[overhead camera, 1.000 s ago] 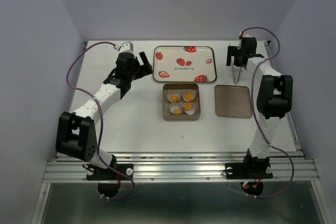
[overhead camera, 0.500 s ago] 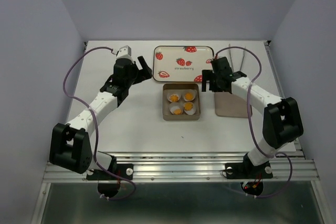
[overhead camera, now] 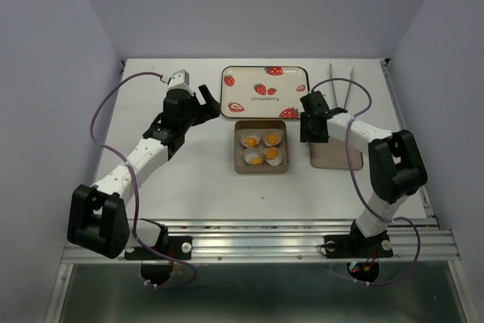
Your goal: Pack the cookies
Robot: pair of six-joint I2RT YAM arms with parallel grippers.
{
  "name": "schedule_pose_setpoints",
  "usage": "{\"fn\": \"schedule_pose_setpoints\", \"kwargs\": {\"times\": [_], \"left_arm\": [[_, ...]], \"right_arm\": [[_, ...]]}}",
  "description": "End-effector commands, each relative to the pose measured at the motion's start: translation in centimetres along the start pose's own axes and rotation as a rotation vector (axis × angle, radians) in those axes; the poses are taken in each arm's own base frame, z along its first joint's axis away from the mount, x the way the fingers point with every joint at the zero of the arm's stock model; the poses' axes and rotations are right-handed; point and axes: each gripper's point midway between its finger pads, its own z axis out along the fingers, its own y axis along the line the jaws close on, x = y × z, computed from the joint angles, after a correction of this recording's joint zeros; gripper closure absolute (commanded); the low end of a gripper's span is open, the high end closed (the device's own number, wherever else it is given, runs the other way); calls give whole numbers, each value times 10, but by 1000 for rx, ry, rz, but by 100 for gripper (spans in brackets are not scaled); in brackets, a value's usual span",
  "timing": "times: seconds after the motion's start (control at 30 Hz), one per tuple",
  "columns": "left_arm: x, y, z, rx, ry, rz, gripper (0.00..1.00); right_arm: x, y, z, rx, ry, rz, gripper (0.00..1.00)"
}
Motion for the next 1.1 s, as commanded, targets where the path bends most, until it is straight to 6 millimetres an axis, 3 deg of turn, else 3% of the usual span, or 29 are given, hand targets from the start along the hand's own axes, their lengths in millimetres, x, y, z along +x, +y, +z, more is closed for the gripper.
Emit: {"fn": "schedule_pose_setpoints", "kwargs": {"times": [0.0, 0.07, 0.23, 0.43, 0.5, 0.6, 0.77, 0.8, 0.87, 1.0, 1.07], "left_arm": [[-15, -12, -4, 40, -52, -8, 1], [-14, -13, -4, 41, -50, -8, 1], [-13, -13, -3, 39, -45, -5, 1], [-15, -13, -4, 36, -49, -1, 1], [-15, -13, -5, 35, -50, -1, 1], [-15, -13, -6, 38, -52, -1, 1], [-12, -14, -6, 52, -45, -4, 1], [-10, -15, -7, 59, -42, -3, 1], [-8, -16, -8, 71, -38, -4, 1], [-4, -14, -12, 76, -35, -1, 1], [-2, -15, -15, 82, -37, 0, 1]], "right_arm": [[-8, 0, 11, 23, -39, -4, 50], [-5, 2, 16, 19, -28, -5, 59], [0, 7, 22, -1, -8, 0, 67], [1, 7, 18, -10, -10, 2, 99], [-2, 10, 11, -32, -7, -2, 99], [-20, 18, -16, -108, -68, 3, 99], [-58, 46, -92, -363, -214, 2, 99], [-67, 61, -121, -489, -255, -3, 99], [-74, 74, -155, -619, -305, -7, 99], [-71, 109, -218, -950, -320, -42, 99], [-75, 119, -242, -1062, -344, -23, 99]]}}
